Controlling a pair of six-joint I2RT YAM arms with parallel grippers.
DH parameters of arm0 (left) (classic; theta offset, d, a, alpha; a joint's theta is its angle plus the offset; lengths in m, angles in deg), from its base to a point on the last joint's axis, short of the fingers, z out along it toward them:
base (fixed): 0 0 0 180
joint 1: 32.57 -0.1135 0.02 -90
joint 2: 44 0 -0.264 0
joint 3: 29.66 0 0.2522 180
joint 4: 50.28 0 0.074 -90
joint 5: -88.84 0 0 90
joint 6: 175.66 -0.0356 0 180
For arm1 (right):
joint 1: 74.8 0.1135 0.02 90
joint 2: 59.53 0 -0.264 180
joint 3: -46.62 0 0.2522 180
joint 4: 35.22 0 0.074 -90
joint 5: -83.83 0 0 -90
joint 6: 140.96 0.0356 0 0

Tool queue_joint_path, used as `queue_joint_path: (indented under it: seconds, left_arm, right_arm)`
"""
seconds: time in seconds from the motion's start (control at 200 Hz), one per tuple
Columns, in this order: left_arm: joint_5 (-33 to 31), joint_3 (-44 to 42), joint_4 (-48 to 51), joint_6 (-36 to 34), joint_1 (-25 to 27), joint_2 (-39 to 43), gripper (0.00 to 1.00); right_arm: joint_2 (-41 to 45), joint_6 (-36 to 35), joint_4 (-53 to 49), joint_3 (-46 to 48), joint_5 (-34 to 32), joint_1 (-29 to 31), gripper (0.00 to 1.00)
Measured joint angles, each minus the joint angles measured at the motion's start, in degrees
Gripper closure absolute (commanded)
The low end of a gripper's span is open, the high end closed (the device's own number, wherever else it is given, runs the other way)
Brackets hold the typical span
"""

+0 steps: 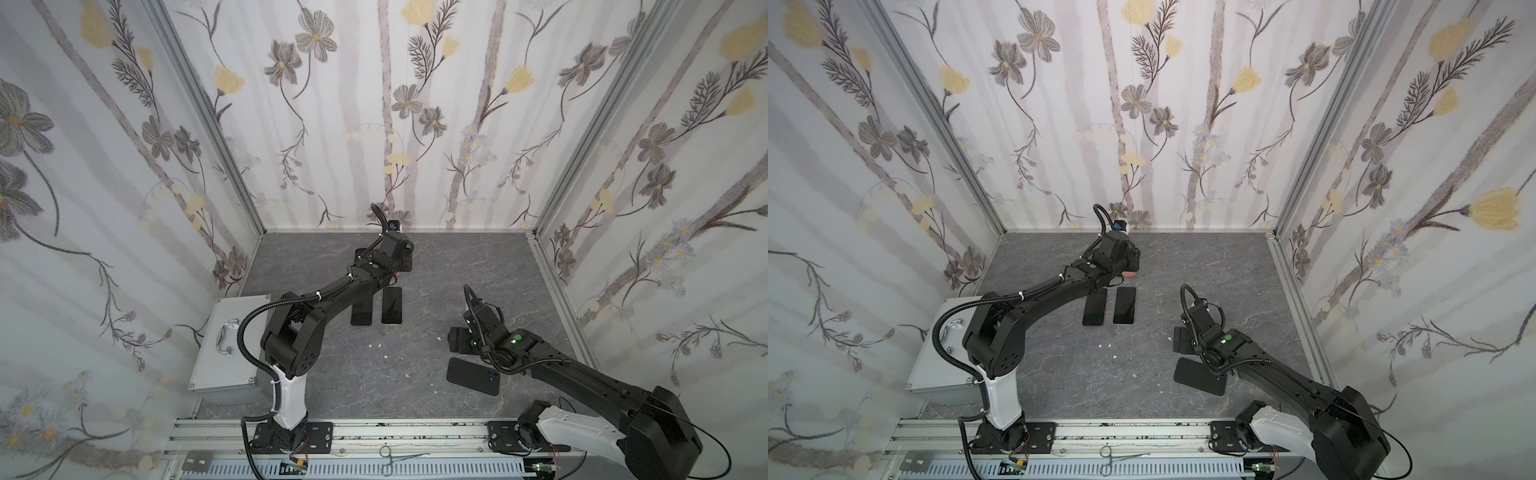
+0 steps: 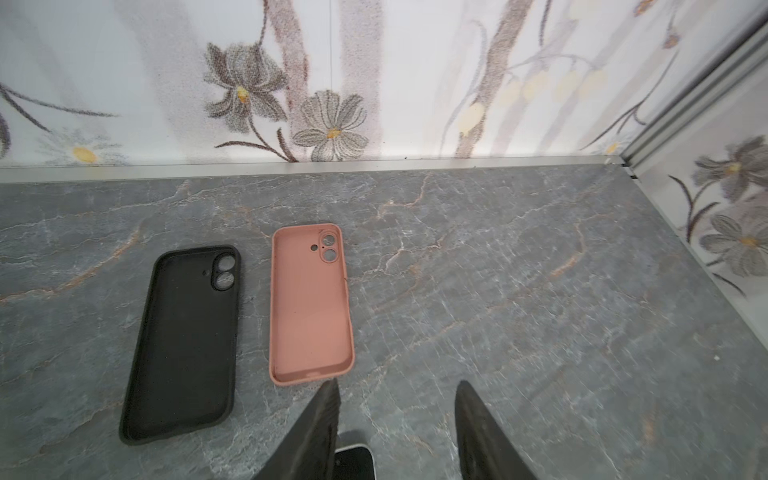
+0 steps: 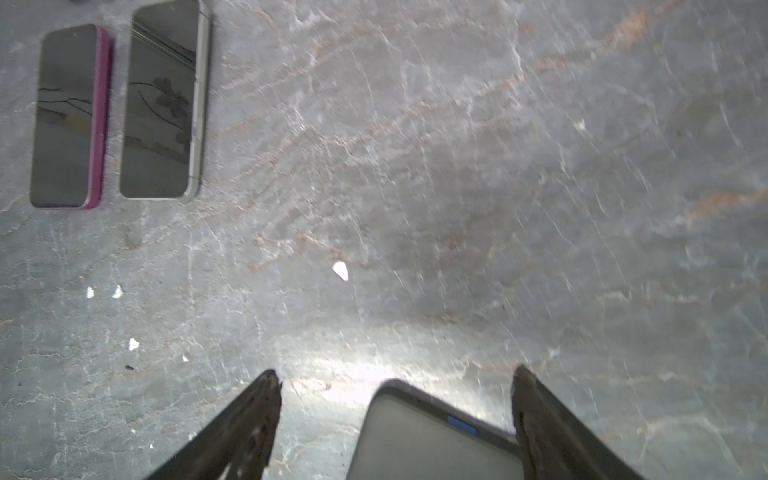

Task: Take the phone out of the phone case
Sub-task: 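Reach the right gripper down and grasp the black phone near the robot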

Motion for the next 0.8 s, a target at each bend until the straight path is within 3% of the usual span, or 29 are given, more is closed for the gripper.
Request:
queue_joint_path:
  seconds: [0.35,0.54,0.799]
  left_arm:
    - [2.7,-14.2,-9.9,0.4,3.3,10.9,0.49]
    - [3.8,-14.8,-14.4,0.6,3.6,11.6,0.49]
    - [4.2,-15.8,-16.1,1.0,3.6,11.6,0.48]
  right_arm:
    - [8.7,13.9,-9.5,8.2,3.5,11.4,0.28]
    - [8.9,19.0,-10.6,9.6,4.2,16.3,0.22]
    - [8.1,21.6,-11.0,8.9,3.9,17.4,0.21]
